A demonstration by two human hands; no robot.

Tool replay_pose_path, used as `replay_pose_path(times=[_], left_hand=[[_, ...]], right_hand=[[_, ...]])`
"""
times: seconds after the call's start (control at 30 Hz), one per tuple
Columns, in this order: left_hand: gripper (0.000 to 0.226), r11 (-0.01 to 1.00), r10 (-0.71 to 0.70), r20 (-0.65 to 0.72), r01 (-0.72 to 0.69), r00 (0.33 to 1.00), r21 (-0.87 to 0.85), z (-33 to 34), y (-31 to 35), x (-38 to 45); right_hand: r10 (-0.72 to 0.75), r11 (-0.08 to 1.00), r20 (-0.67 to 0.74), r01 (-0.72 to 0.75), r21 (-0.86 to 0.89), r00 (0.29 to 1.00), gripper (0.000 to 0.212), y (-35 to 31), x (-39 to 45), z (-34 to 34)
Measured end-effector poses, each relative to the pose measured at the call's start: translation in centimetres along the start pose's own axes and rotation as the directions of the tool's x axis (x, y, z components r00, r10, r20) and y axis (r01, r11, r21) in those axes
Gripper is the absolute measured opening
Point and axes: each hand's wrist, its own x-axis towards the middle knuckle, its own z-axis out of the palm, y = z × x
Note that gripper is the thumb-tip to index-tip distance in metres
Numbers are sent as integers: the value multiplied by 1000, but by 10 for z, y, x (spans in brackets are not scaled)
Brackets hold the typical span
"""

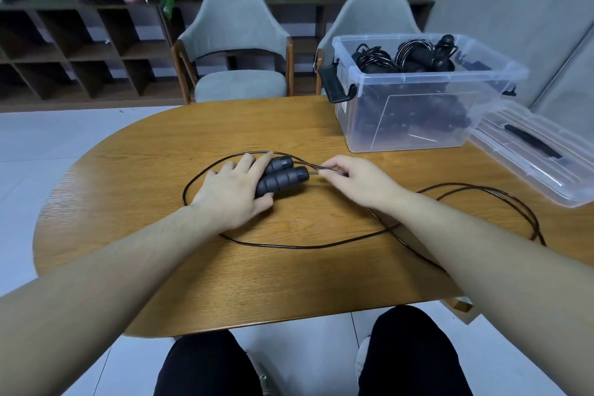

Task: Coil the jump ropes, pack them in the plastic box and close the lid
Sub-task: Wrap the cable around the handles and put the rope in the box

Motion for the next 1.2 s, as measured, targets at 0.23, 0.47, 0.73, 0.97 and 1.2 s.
replay_pose_path(times=[0.23, 0.47, 0.73, 0.97, 1.2], left_hand=[[69, 952, -67, -89, 38, 994, -303, -15, 14, -16], [60, 917, -98, -44, 73, 994, -393, -27, 32, -32], [56, 681, -36, 90, 90, 995, -727, -48, 57, -47], [30, 450, -16, 243, 224, 970, -864, -57, 80, -58], [36, 23, -165, 415, 425, 895, -905, -71, 119, -54]], right_hand=[[-20, 1000, -192, 22, 7, 981, 30, -30, -18, -47], [42, 994, -241, -16, 109, 970, 35, -49, -48, -74], [94, 964, -252, -25, 263, 963, 33, -56, -86, -94], [168, 930, -286, -55, 364, 943, 35, -60, -99, -98], [141, 925, -240, -41, 379, 961, 35, -82, -104, -81]])
